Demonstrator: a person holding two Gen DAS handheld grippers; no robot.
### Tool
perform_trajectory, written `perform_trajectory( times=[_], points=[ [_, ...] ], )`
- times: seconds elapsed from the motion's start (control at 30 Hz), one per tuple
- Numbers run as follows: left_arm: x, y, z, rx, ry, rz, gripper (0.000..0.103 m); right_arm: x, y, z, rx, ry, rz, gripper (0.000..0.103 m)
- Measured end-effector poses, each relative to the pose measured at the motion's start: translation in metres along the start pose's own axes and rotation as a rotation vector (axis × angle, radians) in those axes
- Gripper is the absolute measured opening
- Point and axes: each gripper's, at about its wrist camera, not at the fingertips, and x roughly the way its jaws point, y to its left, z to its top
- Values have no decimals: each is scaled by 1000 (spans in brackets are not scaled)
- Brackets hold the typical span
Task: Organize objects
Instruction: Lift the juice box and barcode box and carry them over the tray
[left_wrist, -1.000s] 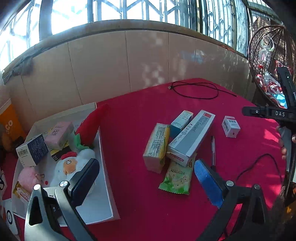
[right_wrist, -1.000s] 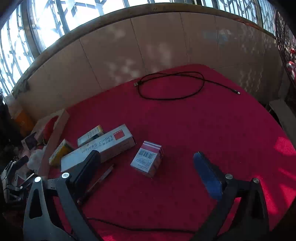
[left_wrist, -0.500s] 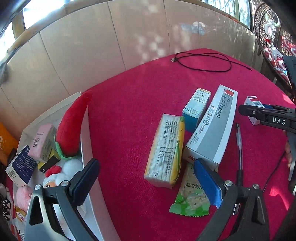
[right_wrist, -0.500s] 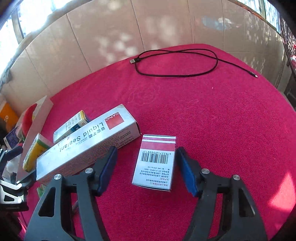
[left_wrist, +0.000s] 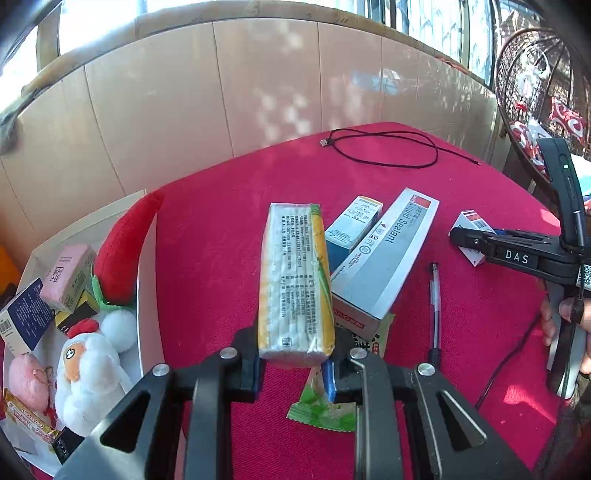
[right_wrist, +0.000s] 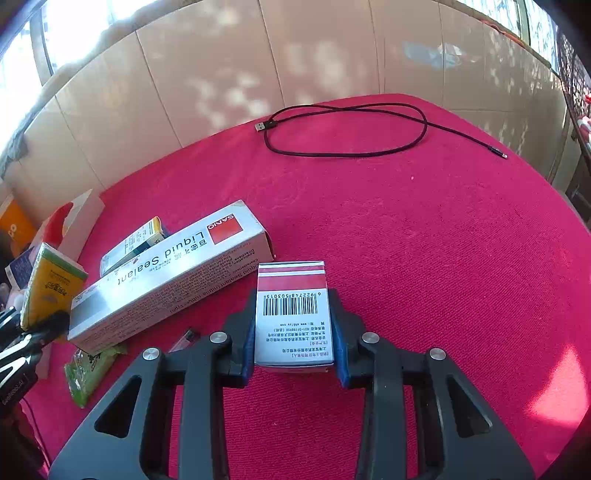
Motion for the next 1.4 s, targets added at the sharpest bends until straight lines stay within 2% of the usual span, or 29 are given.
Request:
perform_trajectory(
  times=[0.23, 0.57, 0.87, 1.1, 1.4],
  points=[
    [-14, -18, -5, 31, -39, -2, 24, 1, 1, 1, 1, 0, -7, 32],
    [-36, -15, -19, -28, -95, -13, 24, -4, -8, -1, 46, -16, 7, 32],
    [-63, -3, -27, -89, -167, -9, 24, -32, -15, -10, 61, -104, -8, 32],
    [-76, -3, -24, -101, -214, -7, 24, -56, 3, -13, 41, -151, 53, 32],
    [-90, 13, -27, -156, -253, 10, 24, -86, 45, -9, -44, -208, 133, 32]
  ],
)
